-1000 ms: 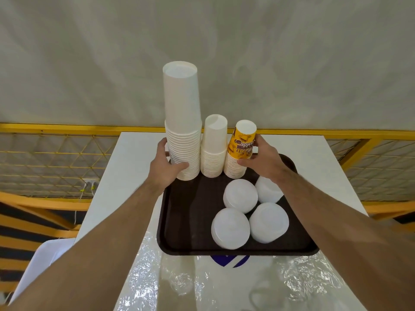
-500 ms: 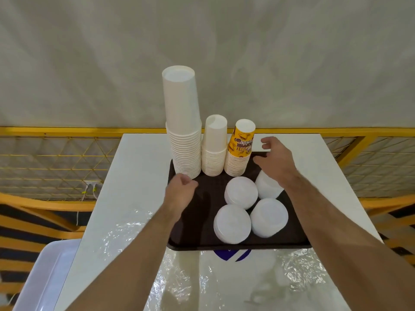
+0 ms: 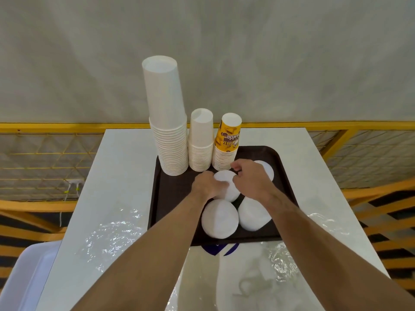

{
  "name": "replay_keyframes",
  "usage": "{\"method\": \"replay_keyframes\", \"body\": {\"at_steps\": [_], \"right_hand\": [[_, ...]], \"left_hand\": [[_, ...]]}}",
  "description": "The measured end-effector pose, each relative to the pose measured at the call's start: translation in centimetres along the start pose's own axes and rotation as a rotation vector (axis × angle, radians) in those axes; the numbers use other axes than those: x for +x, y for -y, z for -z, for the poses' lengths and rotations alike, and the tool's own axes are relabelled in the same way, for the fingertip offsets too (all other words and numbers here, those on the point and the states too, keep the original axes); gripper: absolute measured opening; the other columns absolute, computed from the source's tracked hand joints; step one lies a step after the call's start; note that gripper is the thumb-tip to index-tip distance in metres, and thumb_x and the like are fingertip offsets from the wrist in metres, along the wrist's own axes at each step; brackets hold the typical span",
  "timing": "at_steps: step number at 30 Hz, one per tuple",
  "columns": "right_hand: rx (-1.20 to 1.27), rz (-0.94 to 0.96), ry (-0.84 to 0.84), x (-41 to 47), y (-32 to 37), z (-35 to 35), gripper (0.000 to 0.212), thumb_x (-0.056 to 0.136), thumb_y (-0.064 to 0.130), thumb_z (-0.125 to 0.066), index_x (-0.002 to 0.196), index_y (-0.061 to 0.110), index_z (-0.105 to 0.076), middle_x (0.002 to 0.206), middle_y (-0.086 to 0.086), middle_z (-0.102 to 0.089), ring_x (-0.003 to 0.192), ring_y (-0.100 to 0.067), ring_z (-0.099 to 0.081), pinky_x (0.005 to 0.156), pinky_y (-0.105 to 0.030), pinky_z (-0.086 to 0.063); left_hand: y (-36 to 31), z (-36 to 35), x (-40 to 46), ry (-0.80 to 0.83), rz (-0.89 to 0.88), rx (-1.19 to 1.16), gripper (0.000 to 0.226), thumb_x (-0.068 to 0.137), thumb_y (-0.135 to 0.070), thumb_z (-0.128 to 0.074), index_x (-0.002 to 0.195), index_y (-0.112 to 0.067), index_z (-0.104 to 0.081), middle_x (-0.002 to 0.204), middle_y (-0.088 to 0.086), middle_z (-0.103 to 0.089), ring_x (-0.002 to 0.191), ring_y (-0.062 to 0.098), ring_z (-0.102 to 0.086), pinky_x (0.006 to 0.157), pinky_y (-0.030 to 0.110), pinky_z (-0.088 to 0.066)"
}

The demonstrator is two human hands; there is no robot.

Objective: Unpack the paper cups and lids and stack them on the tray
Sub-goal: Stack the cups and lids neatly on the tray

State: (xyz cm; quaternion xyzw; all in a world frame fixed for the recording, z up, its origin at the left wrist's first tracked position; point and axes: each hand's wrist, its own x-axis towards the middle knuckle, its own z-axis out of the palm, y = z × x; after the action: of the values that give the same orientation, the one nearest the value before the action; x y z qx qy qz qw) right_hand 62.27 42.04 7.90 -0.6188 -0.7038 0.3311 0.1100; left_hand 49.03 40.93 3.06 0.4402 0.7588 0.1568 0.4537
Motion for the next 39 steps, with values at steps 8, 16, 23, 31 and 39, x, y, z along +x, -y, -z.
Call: {"method": "replay_keyframes", "body": {"at_steps": [8,16,23,31,39], "right_hand": [[-0.051,0.012,0.109,1.3,1.9,-1.6,0.047,0.095,0.007,-0.058,0.142,0.011,-0.052,0.141,-0.008,-0.056,0.128,-0.024,-0.053,0.105,-0.032,-0.044],[-0.041,-0.052,0.306,2.7,5.3,-7.1,0.056,0.096,0.029,-0.062,0.145,0.007,-0.048,0.143,-0.01,-0.054,0.126,-0.024,-0.055,0.091,-0.026,-0.042],[0.096,-0.189,0.321,3.2,6.5,-9.9,0.035,0.095,0.03,-0.062,0.119,0.005,-0.064,0.112,-0.01,-0.068,0.102,-0.023,-0.067,0.095,-0.04,-0.055],[0.193,-0.236,0.29,2.9,6.8,-10.4,0.028,0.094,0.029,-0.063,0.111,0.007,-0.07,0.101,-0.011,-0.072,0.098,-0.026,-0.071,0.094,-0.044,-0.057],[-0.016,-0.099,0.164,-0.4,6.6,-4.2,0.045,0.099,0.015,-0.054,0.143,0.009,-0.05,0.139,-0.01,-0.058,0.128,-0.026,-0.054,0.1,-0.031,-0.043]], "left_hand": [[3.9,3.8,-0.4,-0.104,0.089,-0.106,0.066,0.084,-0.038,-0.072,0.14,-0.011,-0.049,0.135,0.011,-0.056,0.118,0.03,-0.057,0.099,0.045,-0.051],[8.5,7.2,-1.8,-0.263,0.047,0.015,0.052,0.09,-0.039,-0.063,0.132,-0.009,-0.054,0.128,0.01,-0.061,0.116,0.029,-0.058,0.098,0.038,-0.049],[11.7,8.6,-2.6,-0.32,-0.087,0.052,0.046,0.092,-0.034,-0.062,0.132,-0.011,-0.058,0.124,0.01,-0.064,0.111,0.026,-0.059,0.094,0.035,-0.048],[11.9,9.5,-2.0,-0.271,-0.114,0.07,0.044,0.093,-0.034,-0.061,0.132,-0.013,-0.06,0.125,0.01,-0.063,0.109,0.025,-0.06,0.092,0.033,-0.048],[9.9,6.8,-8.0,-0.391,-0.205,-0.164,0.03,0.095,-0.027,-0.06,0.122,-0.015,-0.056,0.125,0.005,-0.052,0.109,0.021,-0.058,0.093,0.028,-0.047]]}}
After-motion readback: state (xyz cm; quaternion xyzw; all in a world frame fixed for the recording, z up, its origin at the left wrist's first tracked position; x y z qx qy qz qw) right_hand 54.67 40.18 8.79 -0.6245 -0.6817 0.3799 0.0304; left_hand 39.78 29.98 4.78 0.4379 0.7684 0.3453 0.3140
